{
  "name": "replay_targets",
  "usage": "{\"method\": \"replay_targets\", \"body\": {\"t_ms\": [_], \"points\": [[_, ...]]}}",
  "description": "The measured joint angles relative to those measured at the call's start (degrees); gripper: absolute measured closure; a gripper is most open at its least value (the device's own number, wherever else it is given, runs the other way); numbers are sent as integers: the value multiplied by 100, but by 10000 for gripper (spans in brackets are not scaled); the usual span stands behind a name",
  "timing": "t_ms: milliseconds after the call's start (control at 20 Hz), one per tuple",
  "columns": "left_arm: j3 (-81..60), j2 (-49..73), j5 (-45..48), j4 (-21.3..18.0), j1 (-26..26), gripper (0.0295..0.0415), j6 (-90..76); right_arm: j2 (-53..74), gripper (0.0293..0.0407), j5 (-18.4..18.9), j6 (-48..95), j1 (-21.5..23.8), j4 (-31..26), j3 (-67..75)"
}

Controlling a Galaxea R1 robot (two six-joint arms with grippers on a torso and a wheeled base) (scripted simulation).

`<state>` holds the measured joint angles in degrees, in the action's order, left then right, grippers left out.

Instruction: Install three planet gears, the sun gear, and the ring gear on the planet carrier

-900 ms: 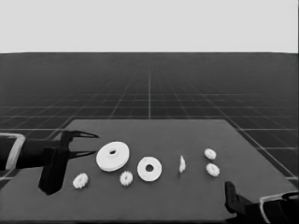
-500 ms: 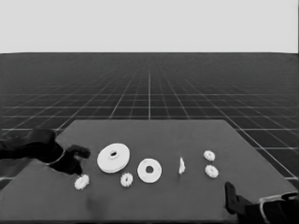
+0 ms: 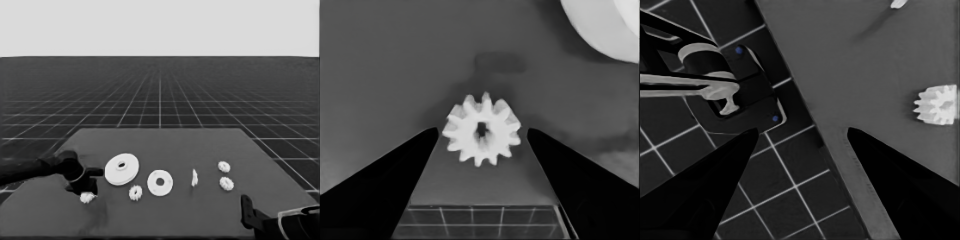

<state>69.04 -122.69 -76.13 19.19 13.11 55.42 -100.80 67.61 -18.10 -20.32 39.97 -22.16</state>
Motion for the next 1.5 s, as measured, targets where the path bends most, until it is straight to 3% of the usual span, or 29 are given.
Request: {"method": "replay_targets", "body": {"t_ms": [300,400,800,950,1300,1350,1400,1500], "points": [[147,-74,104,89,128,326,-33,0,315,0,0,0,0,0],[152,-76,106,91,131,397,-33,0,315,0,0,0,0,0],[153,-76,108,93,129,398,-34,0,315,0,0,0,0,0],[-560,296,-560,-699,-882,398,120,0,315,0,0,0,0,0],[-626,335,-720,-946,-1177,398,126,0,315,0,0,0,0,0],[-1156,-600,-1136,-718,-1210,398,2269,0,315,0,0,0,0,0],[-998,-2204,-1383,-725,-1231,398,3343,0,315,0,0,0,0,0],[109,-3819,-1417,-796,-1242,398,3549,0,315,0,0,0,0,0]]}}
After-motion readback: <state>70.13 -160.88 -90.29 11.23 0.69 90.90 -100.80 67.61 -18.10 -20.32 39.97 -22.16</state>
